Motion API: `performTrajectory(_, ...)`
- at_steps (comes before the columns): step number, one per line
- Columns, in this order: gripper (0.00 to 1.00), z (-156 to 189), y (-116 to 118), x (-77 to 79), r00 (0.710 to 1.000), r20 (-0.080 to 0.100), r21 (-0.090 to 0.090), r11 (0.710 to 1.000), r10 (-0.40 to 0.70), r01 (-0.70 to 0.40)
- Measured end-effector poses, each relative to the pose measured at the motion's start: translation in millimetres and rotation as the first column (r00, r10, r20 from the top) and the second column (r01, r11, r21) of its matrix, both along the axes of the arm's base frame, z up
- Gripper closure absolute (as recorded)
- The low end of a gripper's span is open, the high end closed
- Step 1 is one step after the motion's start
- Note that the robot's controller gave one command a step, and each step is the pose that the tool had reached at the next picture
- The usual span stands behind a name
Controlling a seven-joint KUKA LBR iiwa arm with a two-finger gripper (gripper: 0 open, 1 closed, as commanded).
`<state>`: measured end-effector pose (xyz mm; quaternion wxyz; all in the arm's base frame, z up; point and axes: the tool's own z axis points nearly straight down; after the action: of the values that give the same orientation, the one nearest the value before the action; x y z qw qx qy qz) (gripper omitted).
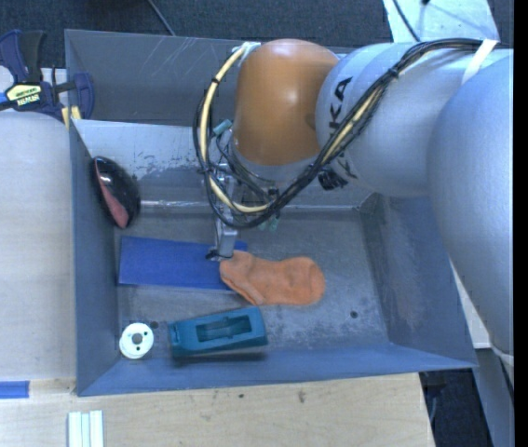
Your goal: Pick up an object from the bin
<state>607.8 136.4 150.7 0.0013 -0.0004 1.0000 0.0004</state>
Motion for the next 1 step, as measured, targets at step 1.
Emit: performTrajectory(1,0.00,-30.5,-36.8,-37.8,0.999,0.005,0.001,0.999,0.040,-0.040)
